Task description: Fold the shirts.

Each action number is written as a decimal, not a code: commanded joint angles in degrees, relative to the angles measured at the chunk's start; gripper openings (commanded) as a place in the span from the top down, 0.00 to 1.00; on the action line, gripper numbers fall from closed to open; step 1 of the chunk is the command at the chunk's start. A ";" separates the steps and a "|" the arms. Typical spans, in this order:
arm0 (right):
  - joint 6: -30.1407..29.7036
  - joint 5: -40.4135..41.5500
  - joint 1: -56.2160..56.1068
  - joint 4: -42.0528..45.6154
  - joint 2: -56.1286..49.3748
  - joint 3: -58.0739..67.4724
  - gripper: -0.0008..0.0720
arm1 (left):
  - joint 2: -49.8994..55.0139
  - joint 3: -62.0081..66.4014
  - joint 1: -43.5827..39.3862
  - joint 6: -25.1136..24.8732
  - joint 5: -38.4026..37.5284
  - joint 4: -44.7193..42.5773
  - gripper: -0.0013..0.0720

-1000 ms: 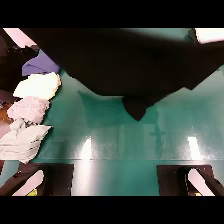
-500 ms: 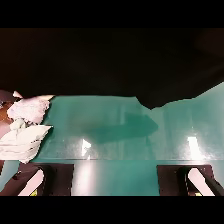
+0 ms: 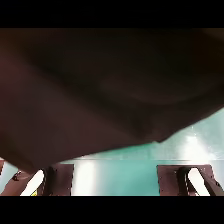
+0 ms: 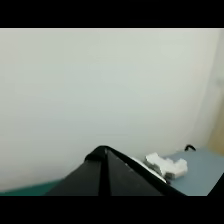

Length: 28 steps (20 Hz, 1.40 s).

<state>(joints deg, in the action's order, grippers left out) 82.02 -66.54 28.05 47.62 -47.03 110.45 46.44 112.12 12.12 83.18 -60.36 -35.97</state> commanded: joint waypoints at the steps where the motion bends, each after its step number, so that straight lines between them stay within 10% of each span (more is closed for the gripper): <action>1: 4.52 -11.41 0.02 0.59 -5.44 -3.30 0.97 | 2.32 -16.61 0.04 3.87 -7.39 -3.93 0.95; 8: 9.42 -29.07 -17.49 21.49 -34.36 -3.30 0.97 | 22.23 -37.29 -2.56 -1.14 -4.52 -5.20 0.95; 20: 8.96 4.92 -25.75 27.52 -52.83 -3.17 0.97 | 49.59 -22.10 -7.85 -11.82 15.93 -2.43 0.95; 28: 6.80 -4.42 -25.16 27.65 -52.46 -9.53 0.97 | 49.75 -23.63 -8.98 -15.06 4.20 -10.69 0.95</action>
<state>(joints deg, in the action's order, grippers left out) 89.86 -66.96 2.90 75.09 -99.72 104.29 95.88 89.19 3.73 68.95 -50.83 -42.09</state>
